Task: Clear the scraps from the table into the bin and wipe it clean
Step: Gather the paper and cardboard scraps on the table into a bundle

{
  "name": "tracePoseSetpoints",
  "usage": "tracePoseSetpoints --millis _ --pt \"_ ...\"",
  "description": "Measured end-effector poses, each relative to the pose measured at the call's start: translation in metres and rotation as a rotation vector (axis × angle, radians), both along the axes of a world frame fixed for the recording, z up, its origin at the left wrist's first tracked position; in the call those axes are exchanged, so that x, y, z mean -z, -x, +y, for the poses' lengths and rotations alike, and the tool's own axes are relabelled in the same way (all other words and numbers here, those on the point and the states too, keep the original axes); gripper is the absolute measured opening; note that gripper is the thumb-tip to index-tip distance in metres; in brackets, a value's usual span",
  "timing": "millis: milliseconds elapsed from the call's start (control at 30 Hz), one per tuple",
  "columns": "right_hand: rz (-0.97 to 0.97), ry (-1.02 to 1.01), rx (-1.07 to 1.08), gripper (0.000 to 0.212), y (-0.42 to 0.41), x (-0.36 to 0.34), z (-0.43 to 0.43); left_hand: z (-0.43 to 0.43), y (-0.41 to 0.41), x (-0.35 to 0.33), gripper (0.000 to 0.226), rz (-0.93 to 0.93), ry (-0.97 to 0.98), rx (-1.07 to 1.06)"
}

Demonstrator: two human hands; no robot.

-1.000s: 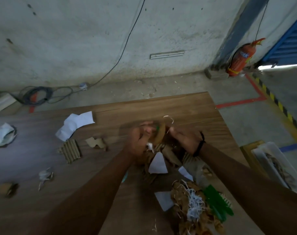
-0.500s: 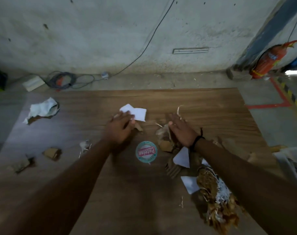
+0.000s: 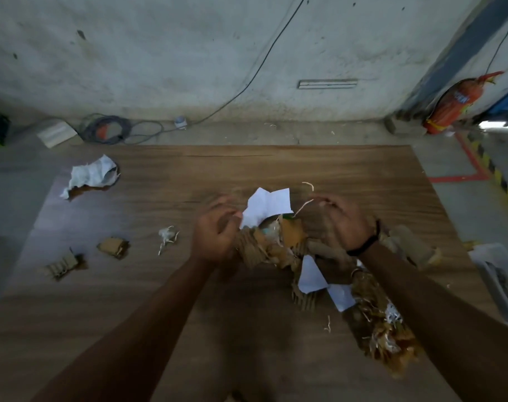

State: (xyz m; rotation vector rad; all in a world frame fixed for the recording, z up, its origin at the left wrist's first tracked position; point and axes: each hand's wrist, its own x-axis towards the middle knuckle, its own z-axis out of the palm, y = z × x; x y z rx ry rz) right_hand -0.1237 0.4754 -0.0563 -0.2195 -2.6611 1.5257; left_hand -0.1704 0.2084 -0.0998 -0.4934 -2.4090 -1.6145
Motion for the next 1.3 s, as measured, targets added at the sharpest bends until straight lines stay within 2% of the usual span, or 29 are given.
tracePoseSetpoints --millis 67,133,167,200,233,333,400,467,567,667,733,800,867,900,967,1033,1100,1200,1300 --pt "-0.036 -0.088 0.046 0.028 -0.008 -0.002 0.027 -0.033 0.008 -0.001 0.031 0.099 0.269 -0.228" --pt "-0.147 -0.11 0.038 0.038 -0.007 0.004 0.045 -0.064 0.014 0.005 0.055 -0.169 0.517 -0.418" --pt "-0.198 -0.095 0.03 0.04 -0.003 0.01 0.045 -0.073 0.014 0.01 0.062 -0.321 0.557 -0.429" --pt "-0.227 -0.088 0.026 0.043 0.003 0.016 0.04 -0.076 0.013 0.015 0.066 -0.408 0.552 -0.384" --pt "-0.23 -0.086 0.017 0.045 0.01 0.025 0.032 -0.071 0.01 0.02 0.069 -0.413 0.541 -0.304" --pt "-0.21 -0.062 -0.045 0.045 0.025 0.042 -0.008 -0.03 -0.005 0.022 0.066 -0.265 0.506 -0.096" --pt "-0.197 -0.04 -0.106 0.047 0.027 0.052 -0.038 0.0 -0.017 0.022 0.067 -0.257 0.428 -0.009" --pt "-0.173 -0.127 -0.182 0.053 0.022 0.059 -0.065 0.024 -0.024 0.022 0.069 -0.297 0.313 0.052" --pt "-0.09 -0.093 -0.246 0.044 0.006 0.057 -0.082 0.045 -0.037 0.018 0.05 -0.301 0.163 0.153" --pt "-0.042 -0.022 -0.185 0.041 -0.01 0.037 -0.083 0.038 -0.052 0.018 0.042 -0.327 0.042 0.154" --pt "0.022 -0.023 -0.142 0.046 -0.022 0.02 -0.073 0.021 -0.052 0.018 0.04 -0.242 0.012 0.081" --pt "0.17 0.005 -0.087 0.036 -0.038 0.01 -0.058 0.005 -0.038 0.016 0.041 -0.034 0.078 0.011" --pt "0.27 -0.046 0.04 0.037 -0.062 0.008 -0.051 0.0 -0.012 0.011 0.054 0.012 0.243 0.017" --pt "0.239 -0.078 0.129 0.042 -0.075 0.015 -0.052 0.003 0.0 0.009 0.059 -0.03 0.332 0.067" --pt "0.061 -0.135 0.274 0.061 -0.097 0.032 -0.068 0.016 0.016 0.009 0.066 -0.126 0.461 0.263" --pt "-0.09 -0.15 0.324 0.083 -0.108 0.052 -0.088 0.03 0.014 0.012 0.069 -0.169 0.532 0.485" --pt "-0.073 -0.169 0.378 0.088 -0.105 0.064 -0.101 0.037 -0.004 0.018 0.072 -0.15 0.554 0.562" --pt "-0.019 -0.077 0.449 0.078 -0.09 0.062 -0.11 0.043 -0.052 0.026 0.064 -0.125 0.402 0.471" --pt "0.082 0.031 0.395 0.052 -0.084 0.054 -0.119 0.056 -0.084 0.03 0.052 -0.276 0.082 0.29"
